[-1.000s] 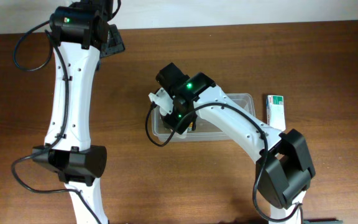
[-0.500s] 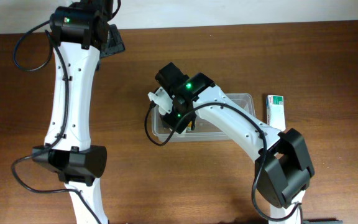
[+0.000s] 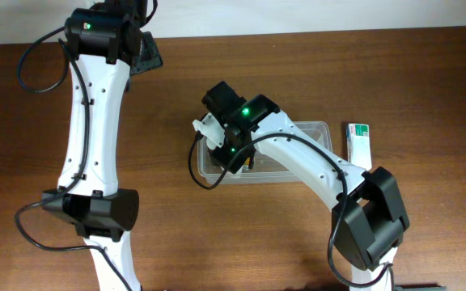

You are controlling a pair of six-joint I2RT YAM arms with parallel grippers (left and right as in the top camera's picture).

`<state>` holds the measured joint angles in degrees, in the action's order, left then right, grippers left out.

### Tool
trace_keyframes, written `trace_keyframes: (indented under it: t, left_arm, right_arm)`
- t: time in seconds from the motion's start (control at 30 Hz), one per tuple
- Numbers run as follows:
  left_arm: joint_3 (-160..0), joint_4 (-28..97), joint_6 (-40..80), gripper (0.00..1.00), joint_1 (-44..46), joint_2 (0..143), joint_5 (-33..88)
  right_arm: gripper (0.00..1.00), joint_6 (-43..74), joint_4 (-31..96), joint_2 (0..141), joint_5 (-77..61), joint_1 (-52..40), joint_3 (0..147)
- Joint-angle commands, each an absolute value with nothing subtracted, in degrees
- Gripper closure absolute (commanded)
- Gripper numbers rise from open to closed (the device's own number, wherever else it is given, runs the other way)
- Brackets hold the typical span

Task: Pack container
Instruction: 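Lower the spray bottle into the container's left end beside the jar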

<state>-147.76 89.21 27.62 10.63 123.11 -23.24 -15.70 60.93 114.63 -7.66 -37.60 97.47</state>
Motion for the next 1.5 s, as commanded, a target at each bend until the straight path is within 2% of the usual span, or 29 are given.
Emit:
trace_keyframes:
  t: [0.0, 1.07, 1.2, 1.47]
  left_arm:
    - [-148.11, 89.23, 26.87, 0.01, 10.48, 122.67, -24.23]
    - [-148.11, 89.25, 26.87, 0.01, 10.48, 122.67, -24.23]
    - [-148.11, 89.23, 26.87, 0.01, 10.48, 122.67, -24.23]
    - [-148.11, 89.25, 26.89, 0.01, 10.48, 122.67, -24.23]
  right_arm:
    - [0.96, -16.27, 60.62, 114.91, -8.64, -37.87, 97.27]
    - [0.95, -16.27, 60.71, 118.37, -8.51, -37.85, 97.27]
    - [0.69, -16.27, 60.69, 118.37, -8.40, -37.85, 97.27]
    - [0.43, -16.25, 61.08, 118.37, -8.43, -37.85, 97.27]
